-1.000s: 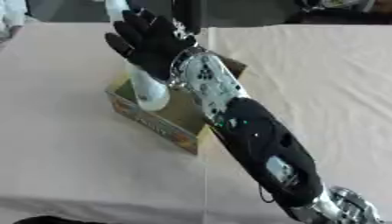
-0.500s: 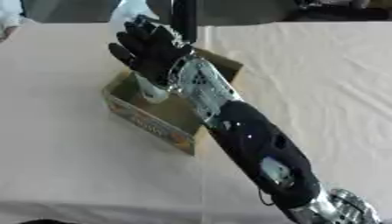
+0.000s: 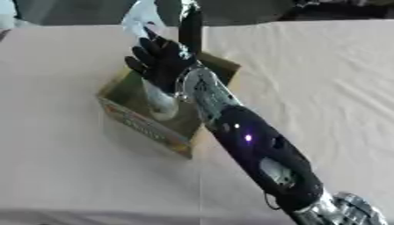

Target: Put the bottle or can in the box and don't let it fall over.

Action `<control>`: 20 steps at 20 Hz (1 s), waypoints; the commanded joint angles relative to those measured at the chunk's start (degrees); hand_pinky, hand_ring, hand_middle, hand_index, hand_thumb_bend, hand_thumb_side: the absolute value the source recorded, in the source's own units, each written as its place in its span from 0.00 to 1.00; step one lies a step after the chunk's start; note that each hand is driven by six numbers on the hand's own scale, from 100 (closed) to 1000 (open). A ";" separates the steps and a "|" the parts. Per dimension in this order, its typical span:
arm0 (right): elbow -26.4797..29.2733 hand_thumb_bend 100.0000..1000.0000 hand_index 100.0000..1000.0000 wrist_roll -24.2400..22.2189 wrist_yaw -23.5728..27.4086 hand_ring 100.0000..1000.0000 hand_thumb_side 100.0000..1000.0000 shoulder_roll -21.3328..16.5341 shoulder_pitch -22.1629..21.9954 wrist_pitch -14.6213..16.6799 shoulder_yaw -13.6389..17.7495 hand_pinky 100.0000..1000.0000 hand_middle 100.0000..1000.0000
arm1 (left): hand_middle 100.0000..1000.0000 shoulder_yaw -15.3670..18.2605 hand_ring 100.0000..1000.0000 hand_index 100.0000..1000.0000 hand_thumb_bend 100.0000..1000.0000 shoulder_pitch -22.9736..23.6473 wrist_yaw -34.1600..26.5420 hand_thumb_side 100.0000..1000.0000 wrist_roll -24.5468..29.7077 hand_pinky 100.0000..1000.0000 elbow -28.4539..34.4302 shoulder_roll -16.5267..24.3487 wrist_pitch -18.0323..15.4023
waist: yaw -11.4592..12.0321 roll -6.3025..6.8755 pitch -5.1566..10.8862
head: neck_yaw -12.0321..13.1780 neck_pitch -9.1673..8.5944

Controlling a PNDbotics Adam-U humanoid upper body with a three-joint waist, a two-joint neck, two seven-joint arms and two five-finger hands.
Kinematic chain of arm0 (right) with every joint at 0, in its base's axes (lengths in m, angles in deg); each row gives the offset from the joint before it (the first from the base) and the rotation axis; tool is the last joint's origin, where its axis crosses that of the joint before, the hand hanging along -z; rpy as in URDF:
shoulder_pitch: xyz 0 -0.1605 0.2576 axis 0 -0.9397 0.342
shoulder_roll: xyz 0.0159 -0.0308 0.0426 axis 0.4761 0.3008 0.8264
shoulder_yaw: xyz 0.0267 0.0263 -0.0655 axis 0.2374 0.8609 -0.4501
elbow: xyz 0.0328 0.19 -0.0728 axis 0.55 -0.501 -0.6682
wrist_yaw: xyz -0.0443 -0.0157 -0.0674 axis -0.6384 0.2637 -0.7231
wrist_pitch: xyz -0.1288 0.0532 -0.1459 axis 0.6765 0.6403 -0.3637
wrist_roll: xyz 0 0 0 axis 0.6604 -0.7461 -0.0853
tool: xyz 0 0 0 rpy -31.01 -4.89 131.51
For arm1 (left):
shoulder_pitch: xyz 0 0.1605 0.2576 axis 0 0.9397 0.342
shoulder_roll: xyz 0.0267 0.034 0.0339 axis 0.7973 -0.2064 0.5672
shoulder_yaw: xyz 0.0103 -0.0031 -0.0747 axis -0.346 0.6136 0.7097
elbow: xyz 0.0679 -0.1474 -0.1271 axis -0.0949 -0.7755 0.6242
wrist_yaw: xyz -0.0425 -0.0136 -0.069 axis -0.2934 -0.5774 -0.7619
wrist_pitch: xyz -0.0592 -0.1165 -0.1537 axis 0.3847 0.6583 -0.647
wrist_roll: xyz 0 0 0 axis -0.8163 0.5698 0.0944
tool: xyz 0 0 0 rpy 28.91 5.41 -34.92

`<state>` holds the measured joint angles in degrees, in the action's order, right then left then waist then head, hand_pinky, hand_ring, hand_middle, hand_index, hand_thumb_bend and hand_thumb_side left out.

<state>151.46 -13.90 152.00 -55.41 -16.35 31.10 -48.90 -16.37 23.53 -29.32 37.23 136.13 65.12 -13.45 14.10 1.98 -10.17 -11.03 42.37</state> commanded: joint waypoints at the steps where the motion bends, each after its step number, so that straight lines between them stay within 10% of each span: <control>1: -0.92 0.46 0.97 0.09 -0.40 0.00 0.93 -0.46 0.31 0.52 0.60 0.00 0.00 | 0.85 0.87 0.86 0.87 0.72 -0.26 0.27 0.67 -0.28 0.75 0.99 1.21 -0.06 | -0.10 0.36 0.55 | 0.37 -0.65; 16: -2.04 0.46 0.97 1.04 -0.53 0.00 0.96 -3.58 -4.48 1.29 1.52 0.00 0.00 | 0.84 1.27 0.85 0.87 0.72 0.30 0.56 0.66 -0.61 0.75 0.89 1.90 -0.07 | -1.27 -0.02 1.13 | 2.31 0.08; 17: -1.30 0.69 0.97 1.07 -0.66 0.00 1.00 -4.48 -4.75 1.50 1.84 0.00 0.00 | 0.84 1.36 0.85 0.87 0.72 0.38 0.58 0.68 -0.68 0.75 0.89 1.95 -0.09 | -1.38 -0.07 1.23 | 2.75 0.25; 18: -0.41 0.45 0.97 1.15 -0.86 0.00 0.96 -5.50 -5.02 1.78 2.25 0.00 0.00 | 0.84 1.45 0.85 0.87 0.72 0.50 0.61 0.67 -0.76 0.75 0.90 2.01 -0.12 | -1.53 -0.11 1.33 | 3.43 0.48; 20: 1.51 0.44 0.97 1.49 -1.07 0.00 0.96 -7.29 -5.48 1.99 2.92 0.00 0.00 | 0.84 1.58 0.85 0.87 0.72 0.73 0.65 0.66 -0.90 0.75 0.93 2.09 -0.15 | -1.77 -0.16 1.48 | 4.63 0.95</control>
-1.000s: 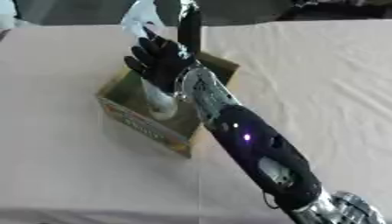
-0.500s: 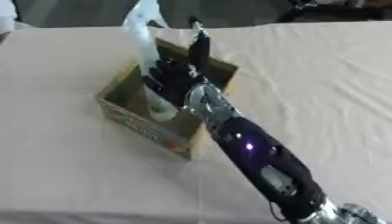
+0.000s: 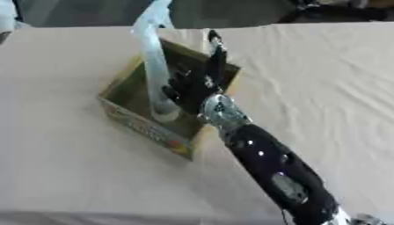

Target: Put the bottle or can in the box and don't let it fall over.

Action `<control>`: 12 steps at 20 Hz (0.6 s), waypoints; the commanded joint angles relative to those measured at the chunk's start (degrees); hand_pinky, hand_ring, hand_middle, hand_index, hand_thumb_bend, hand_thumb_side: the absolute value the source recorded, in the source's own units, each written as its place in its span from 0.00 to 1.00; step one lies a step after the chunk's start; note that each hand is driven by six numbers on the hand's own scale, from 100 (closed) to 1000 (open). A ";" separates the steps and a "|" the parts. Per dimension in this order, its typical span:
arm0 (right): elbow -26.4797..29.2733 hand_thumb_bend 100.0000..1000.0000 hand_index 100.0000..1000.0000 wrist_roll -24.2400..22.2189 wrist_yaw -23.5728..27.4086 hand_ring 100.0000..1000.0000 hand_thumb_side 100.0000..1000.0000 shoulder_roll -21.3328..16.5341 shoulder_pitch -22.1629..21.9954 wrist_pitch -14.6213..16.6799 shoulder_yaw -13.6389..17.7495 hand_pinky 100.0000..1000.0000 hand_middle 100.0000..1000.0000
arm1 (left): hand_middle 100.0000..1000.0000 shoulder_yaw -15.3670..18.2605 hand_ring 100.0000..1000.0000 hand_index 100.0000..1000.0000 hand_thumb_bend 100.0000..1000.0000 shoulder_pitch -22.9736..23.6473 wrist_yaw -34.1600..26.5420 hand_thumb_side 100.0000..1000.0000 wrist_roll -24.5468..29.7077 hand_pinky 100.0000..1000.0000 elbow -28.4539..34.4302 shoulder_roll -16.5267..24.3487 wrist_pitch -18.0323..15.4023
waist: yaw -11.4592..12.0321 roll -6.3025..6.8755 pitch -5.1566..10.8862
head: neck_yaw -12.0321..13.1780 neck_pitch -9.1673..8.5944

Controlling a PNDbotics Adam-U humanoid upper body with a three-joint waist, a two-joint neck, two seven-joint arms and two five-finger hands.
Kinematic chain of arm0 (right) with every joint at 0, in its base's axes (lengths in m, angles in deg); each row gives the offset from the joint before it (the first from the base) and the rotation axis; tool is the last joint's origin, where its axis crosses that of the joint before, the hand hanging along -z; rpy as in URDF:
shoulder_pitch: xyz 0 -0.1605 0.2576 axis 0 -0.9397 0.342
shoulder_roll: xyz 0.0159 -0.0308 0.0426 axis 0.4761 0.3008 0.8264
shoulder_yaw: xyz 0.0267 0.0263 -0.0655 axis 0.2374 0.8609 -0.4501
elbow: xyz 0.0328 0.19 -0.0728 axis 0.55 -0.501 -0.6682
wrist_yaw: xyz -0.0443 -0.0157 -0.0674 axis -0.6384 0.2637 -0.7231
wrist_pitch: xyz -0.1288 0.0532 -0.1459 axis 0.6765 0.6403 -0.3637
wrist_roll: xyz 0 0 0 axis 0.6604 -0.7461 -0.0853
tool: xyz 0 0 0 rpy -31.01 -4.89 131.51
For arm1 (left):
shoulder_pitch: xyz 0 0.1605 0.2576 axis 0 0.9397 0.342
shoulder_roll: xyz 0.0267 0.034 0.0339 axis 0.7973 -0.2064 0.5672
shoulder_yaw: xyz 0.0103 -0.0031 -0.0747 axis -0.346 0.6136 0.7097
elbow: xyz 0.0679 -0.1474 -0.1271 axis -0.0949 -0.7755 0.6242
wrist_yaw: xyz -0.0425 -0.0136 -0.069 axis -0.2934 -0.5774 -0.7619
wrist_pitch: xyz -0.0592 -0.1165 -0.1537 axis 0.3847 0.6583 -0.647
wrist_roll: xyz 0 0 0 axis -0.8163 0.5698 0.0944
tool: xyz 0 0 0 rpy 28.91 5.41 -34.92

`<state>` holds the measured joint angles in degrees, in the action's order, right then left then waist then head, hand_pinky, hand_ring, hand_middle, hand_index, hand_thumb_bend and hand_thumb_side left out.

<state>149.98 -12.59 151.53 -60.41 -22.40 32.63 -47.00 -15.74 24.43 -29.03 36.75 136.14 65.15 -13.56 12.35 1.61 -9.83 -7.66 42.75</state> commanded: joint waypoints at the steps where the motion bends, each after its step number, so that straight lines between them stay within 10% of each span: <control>1: 4.13 0.44 0.97 0.32 -0.84 0.00 0.97 -3.66 0.41 0.50 1.39 0.00 0.00 | 0.84 1.00 0.85 0.87 0.72 -0.12 0.37 0.67 -0.46 0.75 0.96 2.08 -0.06 | -0.18 0.18 1.22 | 2.13 0.94; 12: 21.91 0.34 0.96 2.98 -1.47 0.00 0.94 -18.15 -4.32 -0.79 6.28 0.00 0.03 | 0.84 1.75 0.85 0.87 0.72 0.80 1.05 0.67 -1.12 0.75 2.76 2.46 -0.38 | -1.50 -0.94 0.10 | 4.12 0.13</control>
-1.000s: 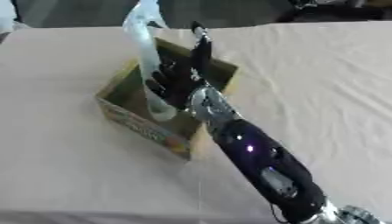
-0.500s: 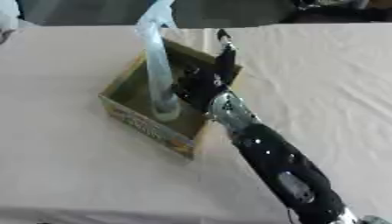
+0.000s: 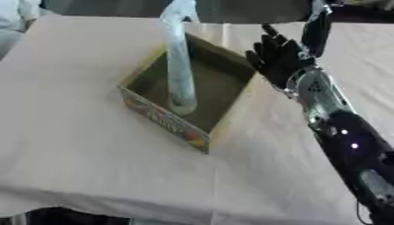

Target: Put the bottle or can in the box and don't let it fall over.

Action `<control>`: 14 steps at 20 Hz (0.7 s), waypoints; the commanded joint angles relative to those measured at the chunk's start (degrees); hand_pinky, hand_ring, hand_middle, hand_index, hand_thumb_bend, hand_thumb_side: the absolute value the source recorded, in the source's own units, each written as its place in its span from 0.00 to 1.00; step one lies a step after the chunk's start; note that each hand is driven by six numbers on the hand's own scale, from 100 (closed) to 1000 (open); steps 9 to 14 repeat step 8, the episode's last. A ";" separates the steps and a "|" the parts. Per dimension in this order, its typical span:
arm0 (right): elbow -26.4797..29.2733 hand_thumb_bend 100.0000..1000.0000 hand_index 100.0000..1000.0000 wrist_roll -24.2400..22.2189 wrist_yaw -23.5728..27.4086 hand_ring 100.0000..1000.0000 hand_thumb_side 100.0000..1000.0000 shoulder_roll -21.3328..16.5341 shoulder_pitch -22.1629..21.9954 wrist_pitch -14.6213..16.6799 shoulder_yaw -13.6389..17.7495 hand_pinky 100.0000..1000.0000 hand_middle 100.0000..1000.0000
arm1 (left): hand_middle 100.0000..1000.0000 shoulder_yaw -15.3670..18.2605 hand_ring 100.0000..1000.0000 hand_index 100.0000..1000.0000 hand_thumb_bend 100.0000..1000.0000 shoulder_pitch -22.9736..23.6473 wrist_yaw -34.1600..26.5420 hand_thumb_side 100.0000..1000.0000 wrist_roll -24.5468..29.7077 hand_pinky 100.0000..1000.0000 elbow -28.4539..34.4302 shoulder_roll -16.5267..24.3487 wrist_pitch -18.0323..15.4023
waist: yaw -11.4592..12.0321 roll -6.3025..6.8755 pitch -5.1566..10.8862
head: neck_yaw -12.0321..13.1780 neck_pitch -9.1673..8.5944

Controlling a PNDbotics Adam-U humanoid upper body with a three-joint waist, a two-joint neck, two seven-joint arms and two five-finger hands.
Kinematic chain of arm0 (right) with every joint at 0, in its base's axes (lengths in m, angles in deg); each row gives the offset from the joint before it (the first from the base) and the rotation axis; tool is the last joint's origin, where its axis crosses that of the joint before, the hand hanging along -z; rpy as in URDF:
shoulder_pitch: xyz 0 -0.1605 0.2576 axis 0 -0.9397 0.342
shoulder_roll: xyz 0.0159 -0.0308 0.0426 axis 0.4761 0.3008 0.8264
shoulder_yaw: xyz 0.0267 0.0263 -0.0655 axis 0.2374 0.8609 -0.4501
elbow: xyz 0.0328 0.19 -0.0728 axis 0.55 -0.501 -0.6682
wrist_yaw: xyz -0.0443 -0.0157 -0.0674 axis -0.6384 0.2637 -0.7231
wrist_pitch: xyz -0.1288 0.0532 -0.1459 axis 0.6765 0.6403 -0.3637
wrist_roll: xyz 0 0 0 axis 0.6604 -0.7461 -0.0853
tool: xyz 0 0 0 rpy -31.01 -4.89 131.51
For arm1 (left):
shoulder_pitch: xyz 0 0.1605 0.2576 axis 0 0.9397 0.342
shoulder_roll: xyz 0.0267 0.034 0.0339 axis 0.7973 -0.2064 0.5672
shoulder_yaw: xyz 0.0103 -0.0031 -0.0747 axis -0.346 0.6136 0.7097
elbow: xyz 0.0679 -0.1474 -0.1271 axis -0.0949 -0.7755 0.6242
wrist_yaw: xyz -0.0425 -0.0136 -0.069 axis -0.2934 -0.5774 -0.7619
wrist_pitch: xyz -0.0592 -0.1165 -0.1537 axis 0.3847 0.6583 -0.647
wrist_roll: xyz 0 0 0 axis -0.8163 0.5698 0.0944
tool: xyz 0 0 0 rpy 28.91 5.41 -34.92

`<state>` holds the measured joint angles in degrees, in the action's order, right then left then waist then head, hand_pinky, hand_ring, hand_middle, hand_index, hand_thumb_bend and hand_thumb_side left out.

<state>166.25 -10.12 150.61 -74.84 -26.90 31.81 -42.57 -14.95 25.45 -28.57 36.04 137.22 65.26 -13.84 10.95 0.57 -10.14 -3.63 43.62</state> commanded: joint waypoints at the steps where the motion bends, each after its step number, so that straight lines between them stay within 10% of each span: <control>1: 8.09 0.34 0.96 0.55 -0.83 0.00 0.93 -4.89 -0.09 0.36 2.79 0.00 0.03 | 0.84 1.02 0.85 0.87 0.72 -0.15 0.63 0.67 -0.49 0.75 1.91 2.30 -0.07 | -0.29 -0.06 0.13 | 0.18 -0.76; 14: 14.64 0.25 0.96 -1.00 -4.71 0.00 0.87 -11.37 -1.61 2.40 7.79 0.00 0.07 | 0.84 1.22 0.85 0.87 0.72 -0.15 1.08 0.67 -0.81 0.75 3.82 2.18 -0.03 | -0.81 -0.72 -1.54 | 0.37 -2.03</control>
